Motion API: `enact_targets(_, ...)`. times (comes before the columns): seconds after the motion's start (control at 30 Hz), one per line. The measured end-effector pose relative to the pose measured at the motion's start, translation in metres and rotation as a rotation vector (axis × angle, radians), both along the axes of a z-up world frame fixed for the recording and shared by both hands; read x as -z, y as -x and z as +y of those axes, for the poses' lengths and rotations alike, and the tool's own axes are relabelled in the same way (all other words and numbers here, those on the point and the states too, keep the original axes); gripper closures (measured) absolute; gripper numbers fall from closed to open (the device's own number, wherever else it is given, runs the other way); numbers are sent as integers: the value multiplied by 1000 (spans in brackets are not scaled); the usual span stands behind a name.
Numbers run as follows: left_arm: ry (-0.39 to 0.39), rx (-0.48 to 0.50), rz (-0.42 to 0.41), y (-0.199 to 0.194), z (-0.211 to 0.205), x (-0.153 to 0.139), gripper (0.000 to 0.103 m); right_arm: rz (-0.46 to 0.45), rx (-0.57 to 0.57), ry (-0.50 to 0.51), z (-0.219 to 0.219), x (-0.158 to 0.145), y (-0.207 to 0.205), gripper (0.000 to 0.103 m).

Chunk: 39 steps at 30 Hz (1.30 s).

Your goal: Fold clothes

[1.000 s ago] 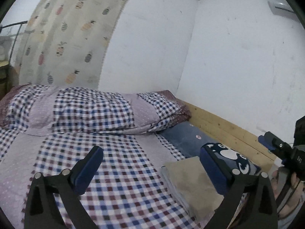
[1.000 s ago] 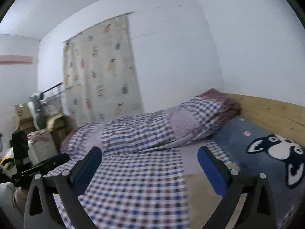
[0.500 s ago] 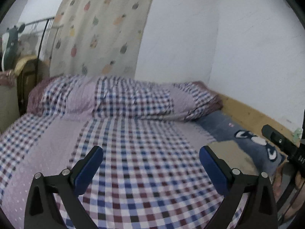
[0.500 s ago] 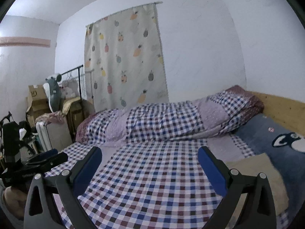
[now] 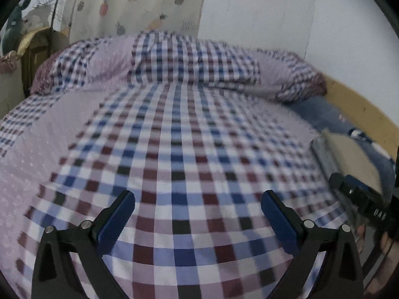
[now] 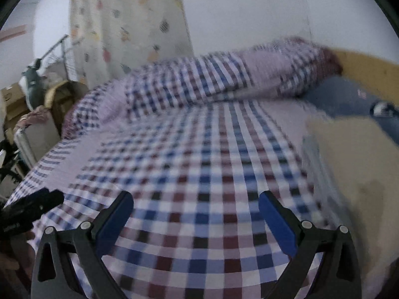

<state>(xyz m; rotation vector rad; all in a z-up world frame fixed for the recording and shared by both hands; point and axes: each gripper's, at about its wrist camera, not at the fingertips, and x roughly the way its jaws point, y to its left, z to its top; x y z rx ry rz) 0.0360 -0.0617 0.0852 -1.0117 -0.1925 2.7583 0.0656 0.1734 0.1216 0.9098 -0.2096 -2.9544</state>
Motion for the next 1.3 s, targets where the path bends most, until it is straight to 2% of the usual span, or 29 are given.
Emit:
enact_targets(0.07,17,-4,-31,8,4,16,1,-39,8,18,10,26,14,0)
enact_targets(0.27,70,-17,-124,33,14,63,1,-157,-49,-13,13,75,38,0)
enact_targets(0.43,48,-52,-171,38,20,73,1,-219,-73,-38,12,102,49,0)
enact_targets(0.63,124,-37,-181,43,33,81,1,-327,-81,-31,14,128,59,0)
enact_targets(0.83,168,-25,-168,41,43,83,1,-335,-87,-27,14,136,63,0)
enact_targets(1.3,175,-11,-176,43,36,85,0,-312,-78,-46,19,137,47,0)
